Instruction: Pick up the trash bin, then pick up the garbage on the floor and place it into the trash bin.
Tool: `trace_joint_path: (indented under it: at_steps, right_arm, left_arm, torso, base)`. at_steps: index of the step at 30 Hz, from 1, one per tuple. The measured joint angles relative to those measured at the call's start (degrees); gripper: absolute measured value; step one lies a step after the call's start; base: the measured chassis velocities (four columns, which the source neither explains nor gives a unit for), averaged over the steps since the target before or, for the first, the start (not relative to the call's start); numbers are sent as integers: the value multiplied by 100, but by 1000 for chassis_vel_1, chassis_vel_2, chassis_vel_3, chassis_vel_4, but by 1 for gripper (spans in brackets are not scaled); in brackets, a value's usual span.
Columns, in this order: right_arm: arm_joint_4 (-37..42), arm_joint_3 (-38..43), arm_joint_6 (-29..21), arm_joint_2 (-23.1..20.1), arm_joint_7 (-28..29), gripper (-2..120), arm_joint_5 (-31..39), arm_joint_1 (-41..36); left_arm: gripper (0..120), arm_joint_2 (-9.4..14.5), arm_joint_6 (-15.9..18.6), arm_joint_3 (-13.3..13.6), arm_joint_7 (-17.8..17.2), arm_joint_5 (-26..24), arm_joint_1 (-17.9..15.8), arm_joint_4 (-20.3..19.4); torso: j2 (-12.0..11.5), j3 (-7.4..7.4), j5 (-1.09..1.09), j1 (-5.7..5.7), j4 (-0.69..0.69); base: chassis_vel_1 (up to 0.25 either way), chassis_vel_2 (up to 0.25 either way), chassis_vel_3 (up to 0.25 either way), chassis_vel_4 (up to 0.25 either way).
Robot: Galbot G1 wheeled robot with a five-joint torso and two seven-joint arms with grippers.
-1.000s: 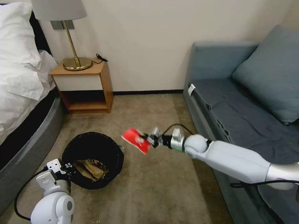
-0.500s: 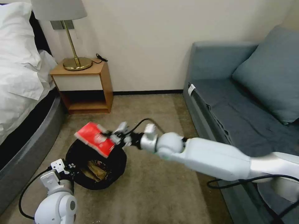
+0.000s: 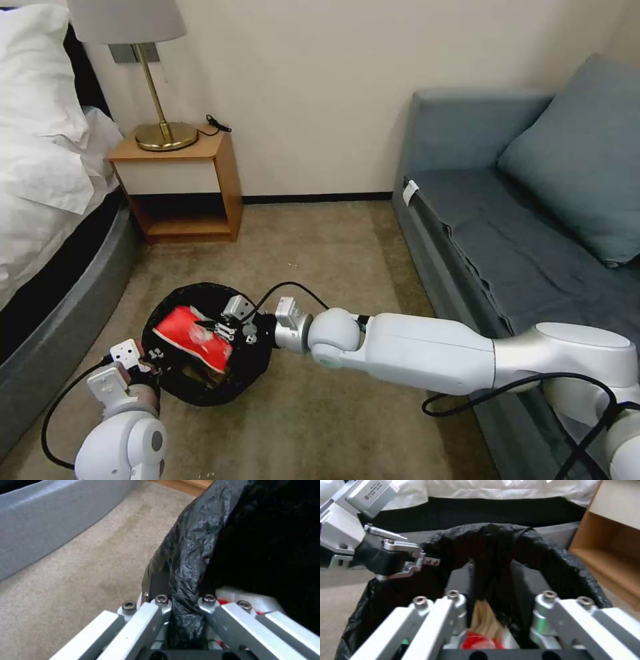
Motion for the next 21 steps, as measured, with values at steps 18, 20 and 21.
trace_joint_path:
  at_steps: [18, 20, 21]
  right_arm:
    - [2268, 4009, -220, -2196, 1016, 98, -821, -1812]
    - [2509, 4462, -290, -2323, 1183, 99, -975, -2243]
    - [2764, 4928, -378, -2416, 1380, 99, -1131, -2662]
  left_arm:
    - [3, 78, 15, -172, 4, -17, 79, -161]
    - [3, 86, 15, -176, 4, -18, 81, -166]
    - [3, 94, 16, -183, 5, -19, 86, -168]
  torso:
    - [1, 0, -1, 0, 0]
    - [0, 0, 6, 0, -1]
    - [1, -1, 7, 0, -3]
  base:
    - [0, 0, 0, 0]
    - [0, 0, 0, 0]
    - [0, 0, 0, 0]
